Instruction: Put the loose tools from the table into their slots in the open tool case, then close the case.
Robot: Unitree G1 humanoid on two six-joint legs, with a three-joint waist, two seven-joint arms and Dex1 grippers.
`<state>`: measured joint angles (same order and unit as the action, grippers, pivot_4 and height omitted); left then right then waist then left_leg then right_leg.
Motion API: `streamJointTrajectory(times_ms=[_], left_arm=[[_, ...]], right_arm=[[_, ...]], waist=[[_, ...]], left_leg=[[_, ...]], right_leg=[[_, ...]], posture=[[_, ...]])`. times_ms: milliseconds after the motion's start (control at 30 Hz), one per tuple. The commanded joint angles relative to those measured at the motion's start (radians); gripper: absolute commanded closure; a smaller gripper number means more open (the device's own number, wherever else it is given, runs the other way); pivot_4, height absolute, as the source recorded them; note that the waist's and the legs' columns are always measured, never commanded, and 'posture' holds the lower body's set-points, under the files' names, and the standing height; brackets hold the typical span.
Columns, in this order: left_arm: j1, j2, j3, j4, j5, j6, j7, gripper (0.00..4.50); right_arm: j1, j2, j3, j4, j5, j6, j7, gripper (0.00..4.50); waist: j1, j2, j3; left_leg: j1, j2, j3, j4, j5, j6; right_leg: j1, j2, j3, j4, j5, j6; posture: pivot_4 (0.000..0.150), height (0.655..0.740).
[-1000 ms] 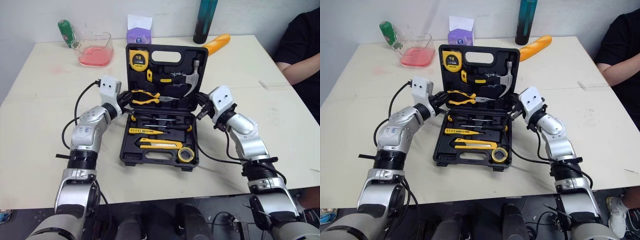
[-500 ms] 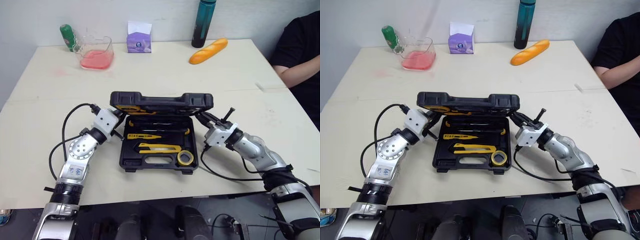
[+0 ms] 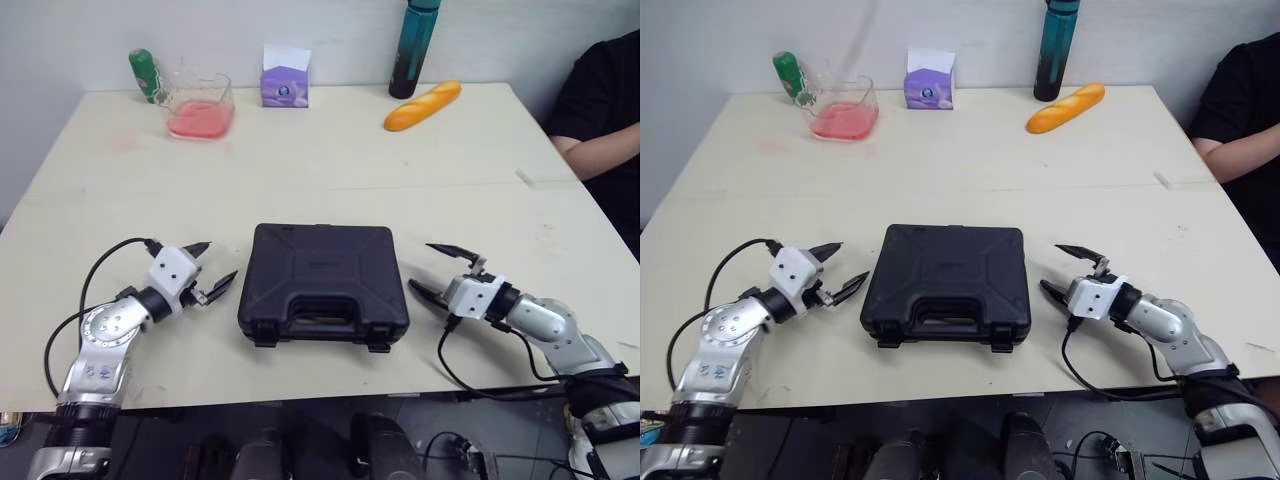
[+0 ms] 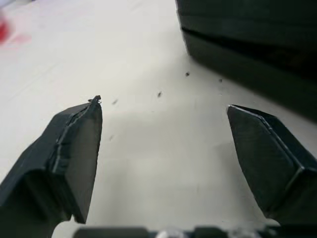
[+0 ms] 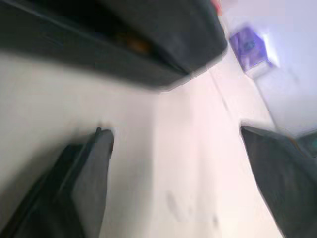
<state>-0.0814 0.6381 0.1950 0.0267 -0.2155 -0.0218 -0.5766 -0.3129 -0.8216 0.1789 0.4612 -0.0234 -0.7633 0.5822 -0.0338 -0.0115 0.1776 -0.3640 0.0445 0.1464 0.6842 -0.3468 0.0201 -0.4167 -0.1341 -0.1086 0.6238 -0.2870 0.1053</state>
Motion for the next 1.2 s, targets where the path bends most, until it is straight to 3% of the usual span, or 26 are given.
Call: streamJointTrajectory(times_ms=[33, 333, 533, 633, 800, 833, 867, 1067, 1200], left_arm=[[0.106, 0.027, 0.103, -0.101, -0.05, 0.054, -0.008, 0.56], [0.122, 0.028, 0.143, -0.24, -0.131, 0.176, -0.042, 0.56], [-0.02, 0.044, 0.107, -0.196, -0.142, 0.257, -0.081, 0.56], [-0.102, 0.052, 0.057, -0.153, -0.153, 0.327, -0.125, 1.44], [-0.285, 0.021, -0.063, 0.007, -0.082, 0.343, -0.141, 3.71], [-0.33, 0.008, -0.086, 0.053, -0.063, 0.335, -0.136, 4.19], [-0.382, -0.008, -0.11, 0.102, -0.05, 0.352, -0.132, 4.46], [-0.539, -0.086, -0.146, 0.324, -0.012, 0.327, -0.124, 4.46], [-0.674, -0.143, -0.207, 0.542, 0.062, 0.217, -0.124, 4.46]], right_arm=[[0.107, -0.071, -0.061, -0.107, 0.15, 0.151, 0.146, 0.53], [0.204, -0.045, -0.186, -0.388, 0.377, 0.586, 0.211, 0.53], [0.232, -0.051, -0.205, -0.509, 0.456, 0.768, 0.323, 0.53], [0.257, -0.066, -0.187, -0.569, 0.462, 0.817, 0.393, 1.78], [0.303, -0.095, -0.172, -0.652, 0.474, 0.923, 0.48, 4.25], [0.311, -0.097, -0.172, -0.663, 0.477, 0.942, 0.491, 4.5], [0.326, -0.105, -0.169, -0.676, 0.477, 0.958, 0.509, 4.5], [0.401, -0.119, -0.153, -0.725, 0.436, 0.964, 0.559, 4.5], [0.433, -0.05, -0.17, -0.755, 0.436, 0.938, 0.501, 4.5]], waist=[[0.007, 0.0, 0.0], [0.03, 0.0, 0.0], [0.032, 0.0, 0.001], [0.037, 0.0, 0.0], [0.037, 0.0, 0.0], [0.037, 0.0, 0.001], [0.037, 0.0, 0.001], [0.042, -0.001, 0.001], [0.046, -0.005, 0.001]], left_leg=[[0.002, 0.001, 0.0, 0.0, -0.001, 0.0], [0.007, 0.002, -0.001, 0.0, -0.004, -0.002], [0.007, 0.003, 0.001, 0.0, -0.004, -0.003], [0.007, 0.002, 0.001, 0.0, -0.004, -0.002], [0.006, 0.002, 0.002, 0.0, -0.004, -0.002], [0.006, 0.002, 0.002, 0.0, -0.004, -0.002], [0.005, 0.002, 0.001, 0.0, -0.003, -0.001], [0.005, 0.0, 0.003, 0.001, -0.003, -0.001], [0.005, 0.0, 0.002, 0.001, -0.003, -0.001]], right_leg=[[0.003, 0.0, 0.0, -0.001, 0.0, -0.001], [0.006, -0.006, 0.0, -0.004, 0.0, -0.006], [0.005, 0.002, -0.002, -0.004, 0.0, -0.006], [0.005, 0.002, -0.002, -0.003, 0.0, -0.006], [0.005, 0.004, -0.003, -0.002, 0.0, -0.005], [0.005, 0.004, -0.003, -0.002, 0.0, -0.005], [0.005, 0.004, -0.004, -0.002, 0.0, -0.005], [0.005, 0.004, -0.002, -0.003, 0.001, -0.004], [0.005, 0.005, -0.004, -0.003, 0.001, -0.004]], posture=[[0.15, 0.74], [0.15, 0.74], [0.15, 0.74], [0.15, 0.74], [0.15, 0.74], [0.15, 0.74], [0.15, 0.74], [0.15, 0.74], [0.15, 0.74]])
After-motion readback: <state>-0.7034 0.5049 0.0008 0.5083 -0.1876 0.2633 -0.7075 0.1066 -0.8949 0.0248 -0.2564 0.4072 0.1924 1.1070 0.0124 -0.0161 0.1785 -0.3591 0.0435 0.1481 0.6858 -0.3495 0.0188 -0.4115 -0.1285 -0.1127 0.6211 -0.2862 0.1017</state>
